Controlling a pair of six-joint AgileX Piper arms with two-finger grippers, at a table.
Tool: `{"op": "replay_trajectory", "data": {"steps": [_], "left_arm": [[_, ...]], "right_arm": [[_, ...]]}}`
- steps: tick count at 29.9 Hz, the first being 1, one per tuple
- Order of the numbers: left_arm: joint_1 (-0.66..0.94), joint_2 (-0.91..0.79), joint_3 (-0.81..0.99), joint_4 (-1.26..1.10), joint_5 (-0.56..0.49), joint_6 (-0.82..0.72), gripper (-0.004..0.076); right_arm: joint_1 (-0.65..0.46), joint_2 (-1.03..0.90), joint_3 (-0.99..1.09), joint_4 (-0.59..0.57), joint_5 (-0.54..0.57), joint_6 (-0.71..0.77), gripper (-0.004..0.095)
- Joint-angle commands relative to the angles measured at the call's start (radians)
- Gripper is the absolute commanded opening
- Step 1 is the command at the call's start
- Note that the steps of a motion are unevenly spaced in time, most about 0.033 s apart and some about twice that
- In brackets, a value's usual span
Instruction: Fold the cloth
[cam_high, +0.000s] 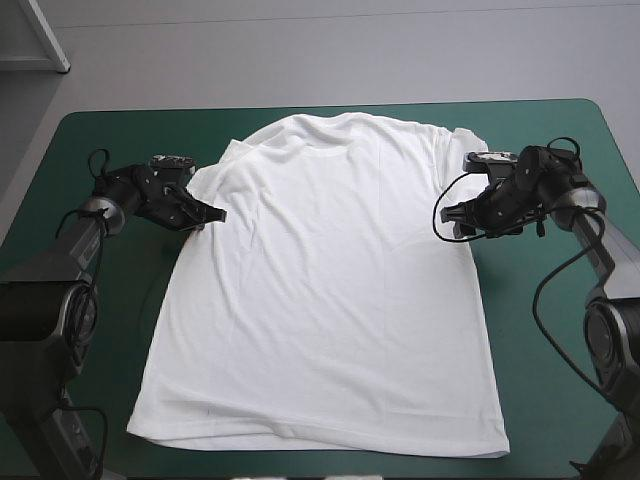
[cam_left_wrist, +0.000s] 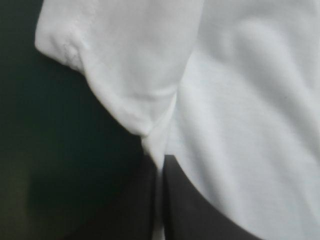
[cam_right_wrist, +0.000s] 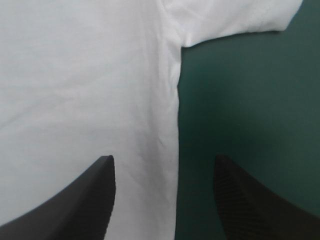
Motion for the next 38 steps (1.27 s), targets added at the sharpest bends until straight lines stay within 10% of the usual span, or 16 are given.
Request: {"op": "replay_trajectory", "data": {"steps": [1, 10, 20, 38], "left_arm": [[-0.002, -0.045, -0.025, -0.026, -0.003, -0.003, 0.0021], [-0.002, -0.045, -0.025, -0.024, -0.004, -0.003, 0.0021], [-0.002, -0.045, -0.025, -0.022, -0.02, -0.003, 0.0021], [-0.002, -0.211, -0.413, -0.022, 0.103, -0.003, 0.0021]], "right_arm": [[-0.013, 0.002, -0.035, 0.068, -0.038, -0.048, 0.0532], [-0.009, 0.05, -0.042, 0.095, -0.118, -0.059, 0.0467], [0.002, 0.093, -0.042, 0.153, -0.192, -0.126, -0.0019], [0.002, -0.128, -0.432, 0.096, -0.063, -0.11, -0.0017]]}}
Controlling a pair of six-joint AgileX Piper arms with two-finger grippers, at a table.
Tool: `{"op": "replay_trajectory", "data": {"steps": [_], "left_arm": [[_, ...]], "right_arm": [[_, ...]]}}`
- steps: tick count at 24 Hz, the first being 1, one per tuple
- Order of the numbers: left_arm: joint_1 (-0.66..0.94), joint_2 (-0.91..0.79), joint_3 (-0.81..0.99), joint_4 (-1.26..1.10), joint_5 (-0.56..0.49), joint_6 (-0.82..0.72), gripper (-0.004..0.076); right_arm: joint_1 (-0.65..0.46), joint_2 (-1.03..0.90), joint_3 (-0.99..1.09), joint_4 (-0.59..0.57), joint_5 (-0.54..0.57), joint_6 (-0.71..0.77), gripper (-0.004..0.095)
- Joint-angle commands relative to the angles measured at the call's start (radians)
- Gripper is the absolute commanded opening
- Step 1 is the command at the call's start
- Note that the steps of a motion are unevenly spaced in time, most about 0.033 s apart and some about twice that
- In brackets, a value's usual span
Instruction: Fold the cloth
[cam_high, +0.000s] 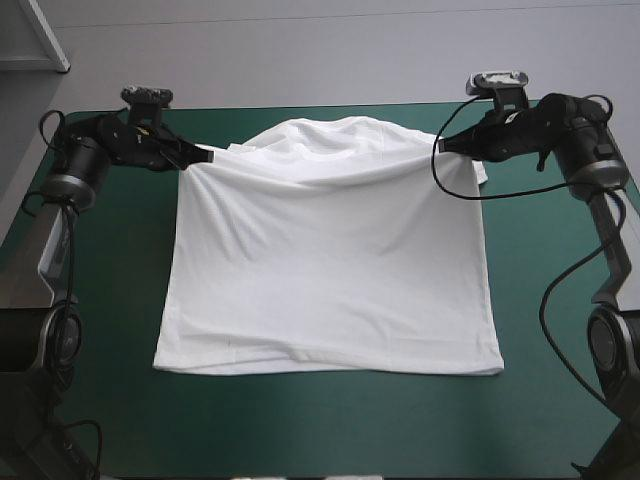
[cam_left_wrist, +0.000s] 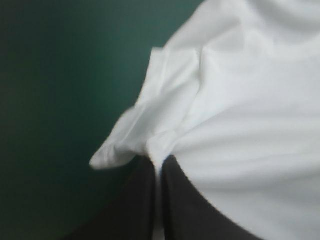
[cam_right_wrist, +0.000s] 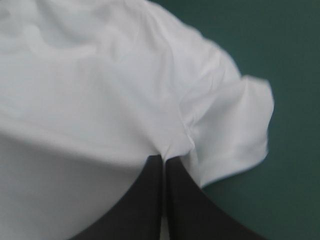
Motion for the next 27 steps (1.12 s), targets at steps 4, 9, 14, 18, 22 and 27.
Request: {"op": "replay_trajectory", "data": {"steps": [4, 9, 14, 18, 22, 27], "left_arm": [[-0.002, -0.109, -0.327, -0.024, 0.065, -0.003, 0.0021], [-0.002, -0.12, -0.607, -0.026, 0.144, -0.003, 0.0021], [-0.002, -0.12, -0.754, 0.046, 0.166, -0.008, 0.0021], [-0.002, -0.107, -0.774, 0.112, 0.173, -0.037, 0.0021], [-0.002, -0.007, -0.774, 0.018, 0.074, -0.035, 0.0021], [-0.002, 0.115, -0.774, -0.036, -0.188, 0.023, 0.0021]], "right_arm": [[0.001, -0.133, -0.224, 0.002, 0.031, 0.019, -0.0017], [0.001, -0.184, -0.384, 0.002, 0.088, 0.034, -0.0017], [0.001, -0.196, -0.48, -0.007, 0.09, 0.038, -0.0017], [0.001, -0.184, -0.511, 0.01, 0.042, 0.044, -0.0017], [0.001, -0.075, -0.511, 0.094, -0.129, 0.023, -0.0017], [0.001, 0.073, -0.551, 0.329, -0.439, -0.105, -0.0017]]}}
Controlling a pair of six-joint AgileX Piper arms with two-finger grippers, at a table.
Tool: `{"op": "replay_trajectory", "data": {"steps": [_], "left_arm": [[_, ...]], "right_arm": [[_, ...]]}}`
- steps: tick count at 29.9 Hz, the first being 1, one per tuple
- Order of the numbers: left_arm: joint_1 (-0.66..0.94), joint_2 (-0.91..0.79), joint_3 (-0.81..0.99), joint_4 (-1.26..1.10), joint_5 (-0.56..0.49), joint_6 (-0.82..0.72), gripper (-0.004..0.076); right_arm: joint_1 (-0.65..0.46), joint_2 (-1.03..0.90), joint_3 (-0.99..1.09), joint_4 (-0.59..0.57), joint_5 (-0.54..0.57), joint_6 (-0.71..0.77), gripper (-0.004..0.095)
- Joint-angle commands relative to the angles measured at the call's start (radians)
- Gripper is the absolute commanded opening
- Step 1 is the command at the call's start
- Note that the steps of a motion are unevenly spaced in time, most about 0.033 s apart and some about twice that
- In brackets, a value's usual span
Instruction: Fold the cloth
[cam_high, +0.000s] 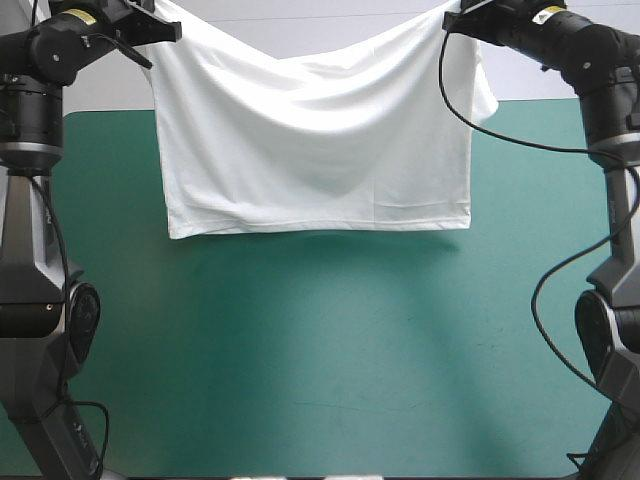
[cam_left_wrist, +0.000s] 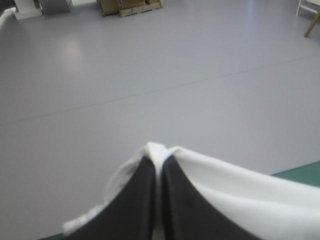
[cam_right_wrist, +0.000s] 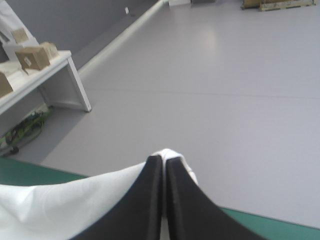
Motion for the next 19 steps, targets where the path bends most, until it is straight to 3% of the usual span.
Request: {"op": "replay_trajectory", "data": {"steps": [1, 4, 11, 15, 19], "left_arm": [[-0.002, -0.011, -0.027, -0.035, -0.238, 0.018, 0.0021], [-0.002, 0.007, -0.029, -0.035, -0.286, 0.021, 0.0021], [-0.002, 0.028, -0.029, -0.035, -0.237, 0.033, 0.0021], [-0.002, 0.03, -0.029, -0.035, -0.163, 0.037, 0.0021], [-0.002, 0.049, -0.029, -0.028, -0.045, 0.04, 0.0021]], "right_arm": [[0.001, 0.012, -0.094, 0.13, -0.25, -0.062, -0.0017], [-0.003, 0.059, -0.204, 0.11, -0.246, -0.057, -0.0017], [-0.024, 0.105, -0.303, -0.069, -0.008, 0.027, -0.0017], [-0.024, 0.138, -0.303, -0.197, 0.174, 0.098, -0.0017], [-0.024, 0.175, -0.303, -0.253, 0.335, 0.136, -0.0017]]}}
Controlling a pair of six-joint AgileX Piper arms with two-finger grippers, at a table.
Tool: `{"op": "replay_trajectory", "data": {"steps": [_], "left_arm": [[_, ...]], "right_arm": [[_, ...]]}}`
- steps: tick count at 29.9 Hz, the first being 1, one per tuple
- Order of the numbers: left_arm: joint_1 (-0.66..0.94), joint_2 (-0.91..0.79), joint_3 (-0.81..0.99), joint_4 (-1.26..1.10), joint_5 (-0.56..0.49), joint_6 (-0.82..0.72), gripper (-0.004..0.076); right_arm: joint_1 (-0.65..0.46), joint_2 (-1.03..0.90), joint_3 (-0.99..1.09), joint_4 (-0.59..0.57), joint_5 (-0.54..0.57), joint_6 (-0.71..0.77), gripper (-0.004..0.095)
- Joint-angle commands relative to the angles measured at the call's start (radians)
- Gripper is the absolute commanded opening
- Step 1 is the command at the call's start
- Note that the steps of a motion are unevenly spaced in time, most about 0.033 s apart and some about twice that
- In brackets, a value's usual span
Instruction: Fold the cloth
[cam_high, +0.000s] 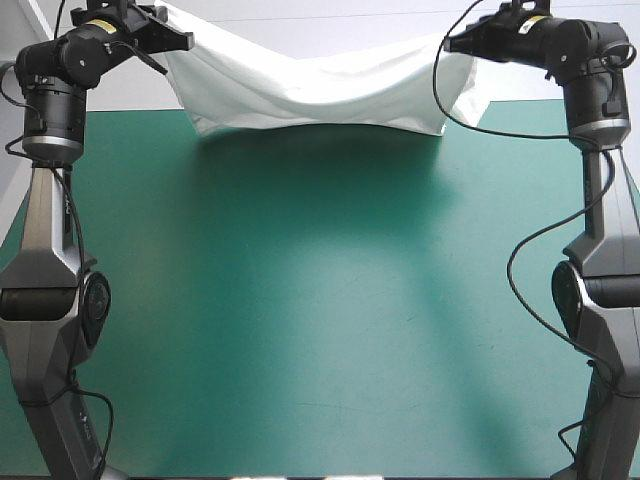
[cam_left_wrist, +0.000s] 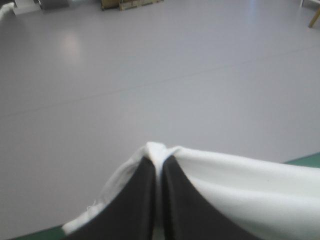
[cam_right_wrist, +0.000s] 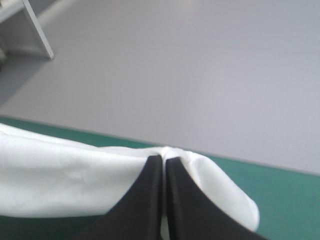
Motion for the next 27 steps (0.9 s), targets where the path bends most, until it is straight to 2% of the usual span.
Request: {"op": "replay_trajectory", "data": {"steps": [1, 4, 9, 14, 19, 24, 27], "left_arm": [[-0.002, -0.031, -0.029, -0.013, 0.045, 0.0, 0.0021], [-0.002, 0.007, -0.029, -0.01, 0.168, 0.0, 0.0021], [-0.002, 0.063, -0.026, 0.023, 0.341, 0.0, 0.0021], [-0.002, 0.072, 0.04, 0.144, 0.514, 0.0, 0.0021], [0.007, 0.032, 0.188, 0.155, 0.514, -0.035, 0.0021], [0.003, -0.121, 0.511, 0.151, 0.513, -0.024, 0.0021], [0.003, -0.223, 0.711, 0.155, 0.499, -0.022, 0.0021]], "right_arm": [[-0.011, -0.027, -0.028, -0.039, 0.09, 0.022, -0.0017], [-0.011, 0.005, -0.028, -0.039, 0.21, 0.022, -0.0017], [-0.007, 0.019, 0.049, -0.024, 0.219, 0.053, -0.0017], [-0.004, -0.016, 0.226, 0.045, 0.219, 0.052, -0.0017], [0.048, -0.137, 0.522, -0.039, 0.219, 0.042, -0.0017], [0.116, -0.285, 0.809, -0.18, 0.219, 0.079, -0.0017], [0.136, -0.356, 0.941, -0.218, 0.219, 0.102, -0.0017]]}}
